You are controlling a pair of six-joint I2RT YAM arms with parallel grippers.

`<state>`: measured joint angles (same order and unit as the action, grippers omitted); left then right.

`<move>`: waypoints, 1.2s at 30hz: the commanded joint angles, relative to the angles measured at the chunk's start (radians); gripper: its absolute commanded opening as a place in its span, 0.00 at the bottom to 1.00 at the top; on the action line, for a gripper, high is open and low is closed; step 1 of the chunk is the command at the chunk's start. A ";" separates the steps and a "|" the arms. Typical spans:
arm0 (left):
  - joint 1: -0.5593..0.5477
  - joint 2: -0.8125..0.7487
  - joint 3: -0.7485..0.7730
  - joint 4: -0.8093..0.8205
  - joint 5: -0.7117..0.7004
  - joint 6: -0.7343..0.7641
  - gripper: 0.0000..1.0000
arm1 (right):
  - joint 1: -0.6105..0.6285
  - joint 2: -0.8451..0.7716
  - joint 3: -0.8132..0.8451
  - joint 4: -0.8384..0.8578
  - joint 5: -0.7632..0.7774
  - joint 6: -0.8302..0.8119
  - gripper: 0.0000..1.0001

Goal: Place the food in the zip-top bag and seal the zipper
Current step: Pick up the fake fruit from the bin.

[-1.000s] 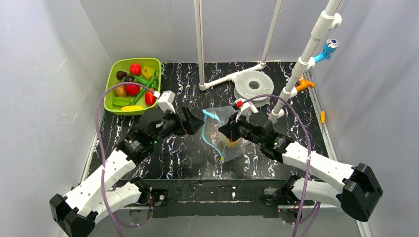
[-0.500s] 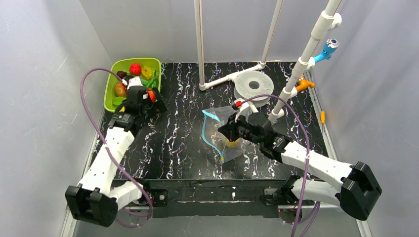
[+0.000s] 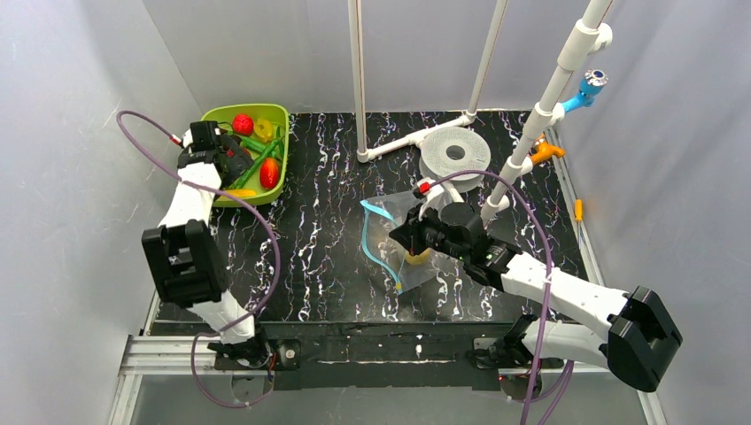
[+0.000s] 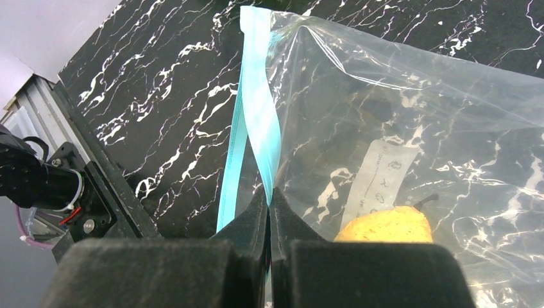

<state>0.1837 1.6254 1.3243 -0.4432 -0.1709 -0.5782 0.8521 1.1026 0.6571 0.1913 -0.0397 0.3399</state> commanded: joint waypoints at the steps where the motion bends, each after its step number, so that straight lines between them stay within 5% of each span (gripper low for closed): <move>1: 0.018 0.114 0.135 -0.008 -0.056 0.010 0.94 | 0.013 0.010 0.007 0.059 0.022 -0.014 0.01; 14: 0.050 0.392 0.398 -0.144 -0.196 0.054 0.66 | 0.072 0.034 0.019 0.059 0.122 -0.059 0.01; 29: 0.095 0.548 0.431 -0.103 -0.140 -0.006 0.83 | 0.098 0.045 0.021 0.066 0.153 -0.078 0.01; 36: 0.105 0.563 0.414 -0.104 -0.147 -0.034 0.74 | 0.102 0.045 0.018 0.069 0.165 -0.081 0.01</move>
<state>0.2772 2.2021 1.7393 -0.5340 -0.3008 -0.5917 0.9451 1.1473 0.6571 0.2015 0.1046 0.2788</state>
